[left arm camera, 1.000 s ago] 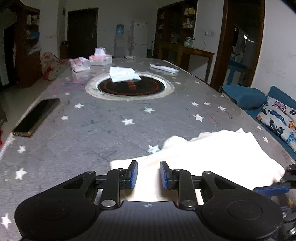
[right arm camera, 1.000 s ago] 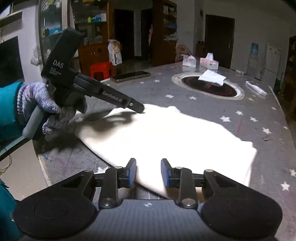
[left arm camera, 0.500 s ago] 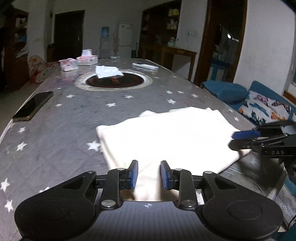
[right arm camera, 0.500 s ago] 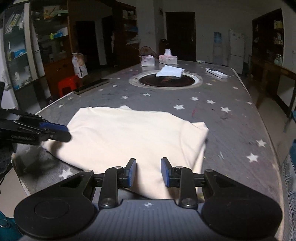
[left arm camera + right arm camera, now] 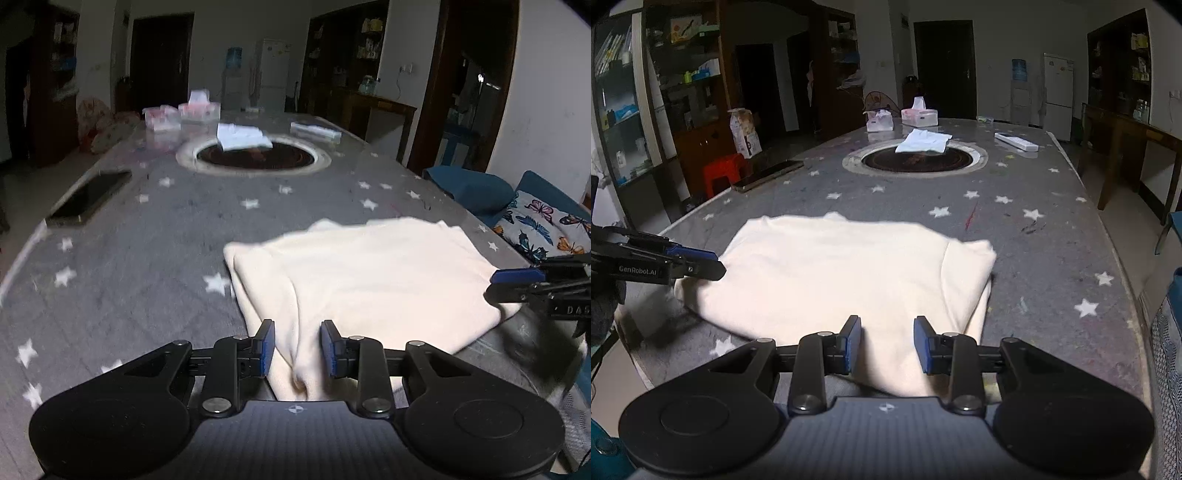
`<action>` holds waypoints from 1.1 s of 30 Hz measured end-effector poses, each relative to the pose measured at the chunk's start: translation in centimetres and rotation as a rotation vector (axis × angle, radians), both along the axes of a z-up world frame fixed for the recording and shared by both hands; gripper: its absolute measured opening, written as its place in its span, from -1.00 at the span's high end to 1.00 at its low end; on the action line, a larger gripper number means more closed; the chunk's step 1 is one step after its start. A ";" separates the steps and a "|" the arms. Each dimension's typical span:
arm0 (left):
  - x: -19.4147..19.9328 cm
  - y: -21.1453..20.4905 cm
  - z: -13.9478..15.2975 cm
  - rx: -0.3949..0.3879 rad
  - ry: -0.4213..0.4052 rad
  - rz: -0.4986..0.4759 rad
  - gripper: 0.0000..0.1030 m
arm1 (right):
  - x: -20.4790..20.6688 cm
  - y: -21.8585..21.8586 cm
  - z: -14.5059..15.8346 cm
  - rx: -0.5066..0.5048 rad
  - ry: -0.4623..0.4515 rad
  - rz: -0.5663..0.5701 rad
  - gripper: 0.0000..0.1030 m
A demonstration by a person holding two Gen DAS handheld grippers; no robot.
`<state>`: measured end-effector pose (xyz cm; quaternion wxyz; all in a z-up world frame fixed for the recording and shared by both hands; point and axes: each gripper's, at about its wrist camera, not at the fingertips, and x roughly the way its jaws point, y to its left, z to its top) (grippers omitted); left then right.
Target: Fold clothes
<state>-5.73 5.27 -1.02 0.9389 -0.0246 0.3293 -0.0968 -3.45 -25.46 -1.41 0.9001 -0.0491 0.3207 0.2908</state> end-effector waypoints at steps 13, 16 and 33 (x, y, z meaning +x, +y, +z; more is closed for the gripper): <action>3.1 -3.7 -0.5 -0.007 -0.003 -0.078 0.44 | 7.4 5.1 0.6 0.007 -0.012 0.057 0.42; 3.1 -3.5 -0.9 -0.009 0.000 -0.081 0.44 | 8.9 6.1 -0.2 -0.010 0.000 0.062 0.43; 2.0 -1.4 -0.5 -0.031 -0.014 -0.024 0.33 | 4.3 6.2 0.1 -0.022 -0.026 0.117 0.42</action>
